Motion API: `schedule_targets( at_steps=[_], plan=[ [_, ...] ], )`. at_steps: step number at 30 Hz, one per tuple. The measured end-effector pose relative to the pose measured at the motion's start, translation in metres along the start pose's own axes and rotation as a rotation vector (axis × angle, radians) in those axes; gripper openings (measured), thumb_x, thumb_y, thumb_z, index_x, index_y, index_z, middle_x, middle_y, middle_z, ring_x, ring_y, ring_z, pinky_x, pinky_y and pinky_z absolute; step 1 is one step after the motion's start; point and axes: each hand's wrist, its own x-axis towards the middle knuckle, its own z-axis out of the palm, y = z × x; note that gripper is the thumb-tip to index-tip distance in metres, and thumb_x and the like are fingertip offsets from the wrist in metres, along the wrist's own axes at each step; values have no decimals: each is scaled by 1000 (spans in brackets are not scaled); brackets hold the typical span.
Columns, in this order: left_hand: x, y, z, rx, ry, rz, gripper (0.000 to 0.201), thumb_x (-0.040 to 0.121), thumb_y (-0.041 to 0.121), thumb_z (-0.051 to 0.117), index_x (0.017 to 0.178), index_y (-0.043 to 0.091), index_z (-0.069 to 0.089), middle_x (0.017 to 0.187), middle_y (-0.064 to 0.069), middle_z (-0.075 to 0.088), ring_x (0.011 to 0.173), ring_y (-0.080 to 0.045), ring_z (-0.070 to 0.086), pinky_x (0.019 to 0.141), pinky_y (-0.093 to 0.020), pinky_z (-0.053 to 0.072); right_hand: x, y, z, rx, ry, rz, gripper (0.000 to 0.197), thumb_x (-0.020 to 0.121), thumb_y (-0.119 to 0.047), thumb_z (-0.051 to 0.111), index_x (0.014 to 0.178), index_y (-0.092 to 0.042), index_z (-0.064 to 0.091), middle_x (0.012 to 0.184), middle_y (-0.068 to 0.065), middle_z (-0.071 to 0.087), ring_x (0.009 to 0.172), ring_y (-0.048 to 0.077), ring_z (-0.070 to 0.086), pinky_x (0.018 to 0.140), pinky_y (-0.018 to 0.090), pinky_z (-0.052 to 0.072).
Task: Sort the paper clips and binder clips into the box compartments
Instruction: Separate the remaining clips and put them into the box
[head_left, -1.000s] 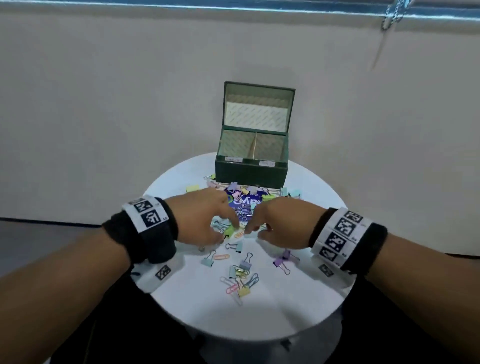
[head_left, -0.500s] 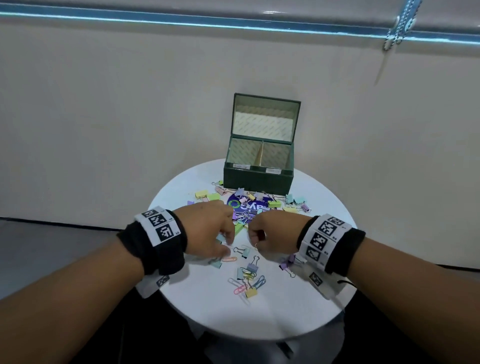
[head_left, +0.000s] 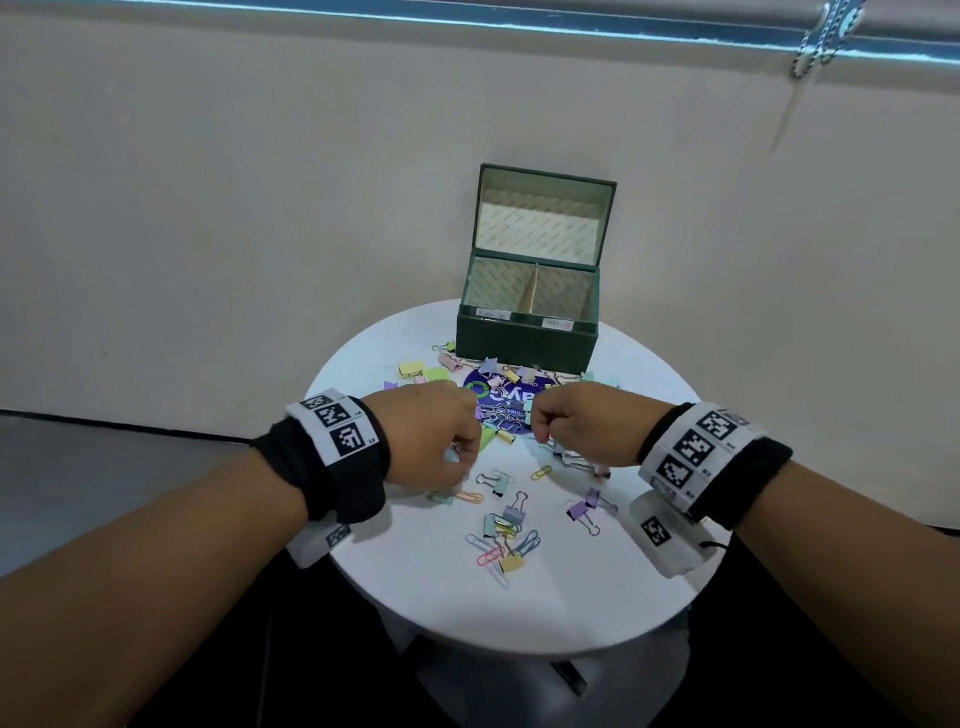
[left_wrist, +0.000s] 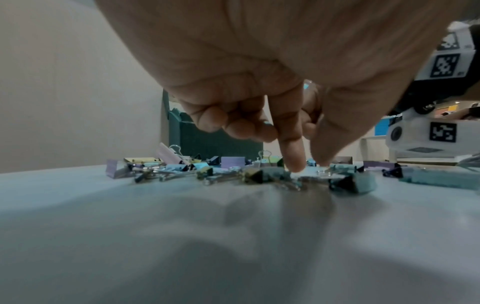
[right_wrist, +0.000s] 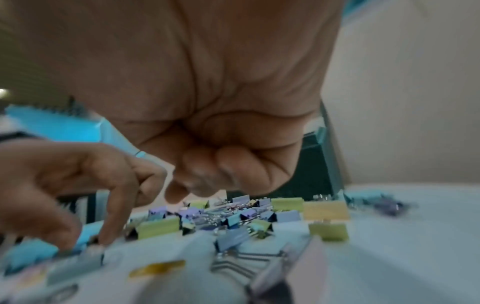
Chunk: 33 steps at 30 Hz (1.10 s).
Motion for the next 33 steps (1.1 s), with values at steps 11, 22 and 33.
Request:
schedule_targets(
  at_steps=[11, 22, 33],
  plan=[
    [4, 12, -6, 98, -71, 6, 14, 88, 30, 56, 77, 26, 63, 87, 9, 53, 85, -15, 53, 77, -36, 52, 0, -17, 18, -372, -159, 92, 14, 76, -14, 64, 88, -18, 71, 71, -3, 74, 70, 14, 71, 68, 28, 60],
    [4, 14, -11, 66, 8, -22, 28, 94, 22, 43, 116, 37, 51, 87, 13, 57, 78, -18, 53, 63, -27, 38, -17, 13, -13, 540, -72, 163, 13, 80, 3, 40, 82, -6, 50, 56, 8, 42, 43, 15, 23, 45, 19, 21],
    [-1, 17, -6, 62, -83, 2, 17, 87, 41, 56, 83, 27, 65, 89, 10, 53, 79, -12, 54, 71, -30, 47, -33, 25, 26, -283, -25, 25, 25, 88, -51, 61, 91, -29, 49, 79, -11, 58, 75, 12, 52, 66, 30, 40]
  ],
)
